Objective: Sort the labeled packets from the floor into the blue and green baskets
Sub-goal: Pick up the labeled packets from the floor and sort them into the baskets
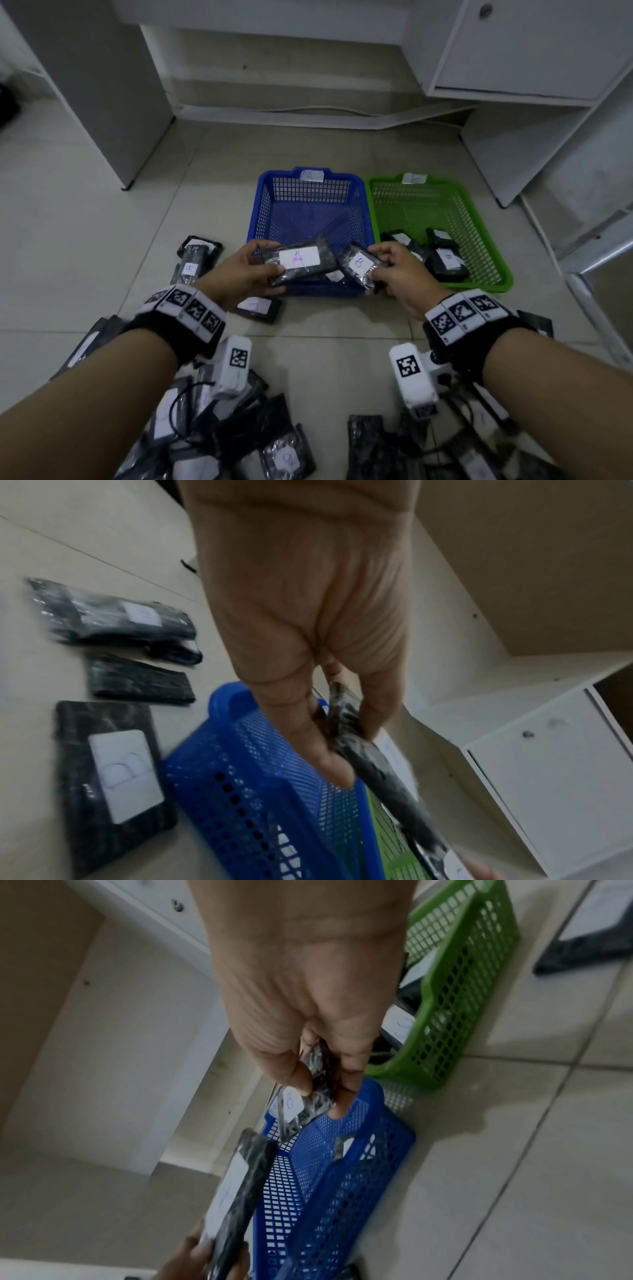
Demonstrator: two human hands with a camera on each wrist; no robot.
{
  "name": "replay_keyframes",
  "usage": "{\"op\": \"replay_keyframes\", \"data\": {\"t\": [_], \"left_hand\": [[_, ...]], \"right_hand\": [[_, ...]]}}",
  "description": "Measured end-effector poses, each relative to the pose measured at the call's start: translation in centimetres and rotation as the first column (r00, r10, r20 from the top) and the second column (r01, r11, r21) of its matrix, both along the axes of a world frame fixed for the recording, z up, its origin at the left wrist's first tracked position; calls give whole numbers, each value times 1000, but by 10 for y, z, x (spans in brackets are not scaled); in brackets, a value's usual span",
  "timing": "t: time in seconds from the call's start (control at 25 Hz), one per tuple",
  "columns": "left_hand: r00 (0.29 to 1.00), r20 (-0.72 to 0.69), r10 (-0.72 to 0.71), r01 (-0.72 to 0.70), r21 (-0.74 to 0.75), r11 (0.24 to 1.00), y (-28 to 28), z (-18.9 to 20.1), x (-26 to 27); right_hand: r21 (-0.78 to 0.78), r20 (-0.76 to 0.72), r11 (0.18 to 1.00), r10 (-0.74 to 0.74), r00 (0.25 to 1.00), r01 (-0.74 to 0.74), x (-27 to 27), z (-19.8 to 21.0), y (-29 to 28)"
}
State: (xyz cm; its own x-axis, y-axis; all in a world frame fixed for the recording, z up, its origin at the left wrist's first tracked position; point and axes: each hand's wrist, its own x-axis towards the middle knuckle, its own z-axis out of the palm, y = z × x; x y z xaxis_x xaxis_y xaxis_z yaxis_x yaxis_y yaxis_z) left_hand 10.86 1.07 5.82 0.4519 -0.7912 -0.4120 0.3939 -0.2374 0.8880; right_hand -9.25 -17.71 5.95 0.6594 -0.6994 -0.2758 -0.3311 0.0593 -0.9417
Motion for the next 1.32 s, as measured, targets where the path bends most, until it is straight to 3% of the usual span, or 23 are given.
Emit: {"op": "replay_keyframes", "data": {"t": [0.12,0.24,0.28,0.36,0.4,0.48,0.56,0.64,0.76,0.84,0.92,1.08,1.2,1.32], "left_hand": [[992,117,46,-54,69,996,-47,-5,-1],[931,365,-27,-59,223,973,-77,-32,-3],[871,479,-110,-53,314,948,-81,-42,-7],[675,692,-257,-160,476,865,-90,-56,-24],[580,775,-253,-242,460,854,-93,-60,-38],[411,905,-108,-325,256,910,-95,-64,-73],[240,967,-81,-237,139,961,-98,-72,-109],[118,975,-186,-146,203,968,-101,-80,-131],[135,977,-165,-178,188,966,-109,-85,-137],[137,984,-110,-231,140,963,-111,-83,-146],[155,987,-45,-207,77,975,-118,-79,-162],[216,973,-81,44,73,996,-137,-87,-209],[342,913,-222,225,150,963,-162,-104,-241],[281,879,-385,408,254,877,-197,-126,-266]], "right_hand": [[-9,-52,998,55,997,-55,-12,19,-31],[-28,-53,999,21,998,-22,-29,17,-57],[-27,-48,1000,-8,999,6,-35,11,-65],[-24,-37,996,-91,995,90,-44,-6,-83],[-22,-32,989,-144,989,143,-50,-15,-93],[-54,-27,971,-237,971,235,-60,-32,-110],[-56,-32,962,-268,963,266,-69,-46,-125],[-30,-31,972,-232,972,232,-76,-52,-136],[-212,-132,975,-102,986,72,-83,-51,-146],[-377,-215,925,-45,976,-41,-93,-48,-147],[-474,-238,879,-62,969,-61,-108,-43,-147],[-485,-112,868,-183,977,107,-159,-30,-137],[-448,-122,876,-257,959,178,-207,-34,-127],[-375,-207,903,-301,931,208,-251,-56,-127]]}}
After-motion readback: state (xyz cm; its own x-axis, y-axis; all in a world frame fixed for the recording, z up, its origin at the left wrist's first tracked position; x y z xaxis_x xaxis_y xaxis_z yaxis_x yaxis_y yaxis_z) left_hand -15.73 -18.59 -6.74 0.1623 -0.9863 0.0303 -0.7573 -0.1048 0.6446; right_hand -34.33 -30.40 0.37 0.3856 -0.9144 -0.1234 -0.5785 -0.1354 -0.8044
